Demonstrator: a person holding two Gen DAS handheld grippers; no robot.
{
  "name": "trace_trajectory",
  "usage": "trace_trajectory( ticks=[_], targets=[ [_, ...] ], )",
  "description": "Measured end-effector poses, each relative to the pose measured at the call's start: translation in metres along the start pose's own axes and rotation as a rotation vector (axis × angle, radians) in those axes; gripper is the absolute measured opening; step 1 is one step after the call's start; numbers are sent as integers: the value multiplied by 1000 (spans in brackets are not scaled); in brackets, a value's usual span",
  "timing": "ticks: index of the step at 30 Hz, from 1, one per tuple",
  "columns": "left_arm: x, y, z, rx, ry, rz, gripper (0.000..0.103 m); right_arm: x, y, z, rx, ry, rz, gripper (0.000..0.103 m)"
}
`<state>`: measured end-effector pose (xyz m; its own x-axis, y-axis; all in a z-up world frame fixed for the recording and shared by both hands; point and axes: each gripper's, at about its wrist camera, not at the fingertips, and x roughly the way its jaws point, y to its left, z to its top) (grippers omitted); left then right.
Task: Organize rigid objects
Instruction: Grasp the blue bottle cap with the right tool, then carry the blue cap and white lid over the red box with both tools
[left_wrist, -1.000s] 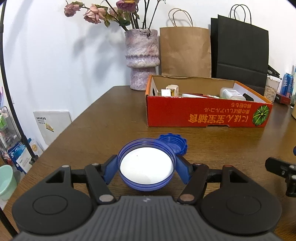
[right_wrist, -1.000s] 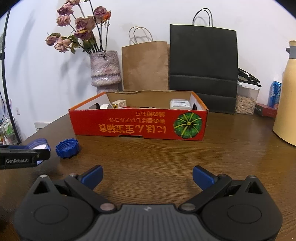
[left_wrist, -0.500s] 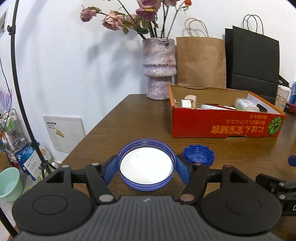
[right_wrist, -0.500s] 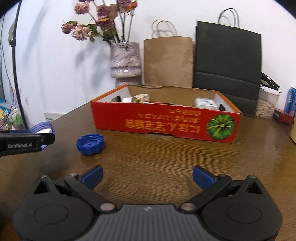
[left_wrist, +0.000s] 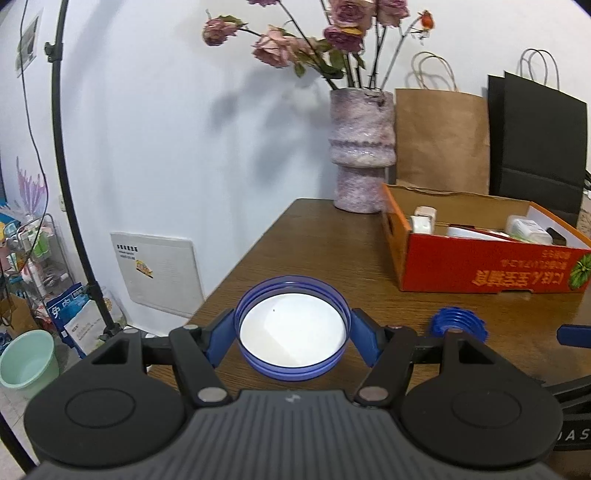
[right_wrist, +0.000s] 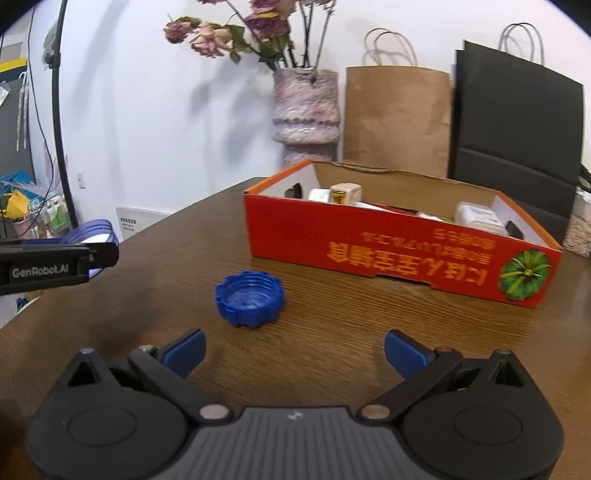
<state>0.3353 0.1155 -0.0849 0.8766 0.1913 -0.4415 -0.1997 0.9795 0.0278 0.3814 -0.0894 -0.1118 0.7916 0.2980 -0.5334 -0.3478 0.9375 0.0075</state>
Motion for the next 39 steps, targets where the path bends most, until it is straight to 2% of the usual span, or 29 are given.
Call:
trace_trajectory(
  ticks=[6,14,17,20,21,22,27,39],
  targets=[
    [4,19,3,-23,-6,26,68,17,18,10,-20,18,27,103],
    [8,35,8,-46,-3,45,68,42,31,23,-4,46,17,103],
    [9,35,8,-44,0,44,68,52,30,27,17,60,13,98],
    [10,34,8,-41,2,43,68,61,29,30,33,81,13,84],
    [11,33,8,-39,3,43,68,63,29,30,39,87,18,74],
    [11,34,7,-39,4,44,68,64,29,31,40,85,16,52],
    [12,33,7,-36,9,49,68,55,27,29,49,38,46,52],
    [9,24,4,-17,-3,60,68,33,27,27,15,-41,36,52]
  ],
)
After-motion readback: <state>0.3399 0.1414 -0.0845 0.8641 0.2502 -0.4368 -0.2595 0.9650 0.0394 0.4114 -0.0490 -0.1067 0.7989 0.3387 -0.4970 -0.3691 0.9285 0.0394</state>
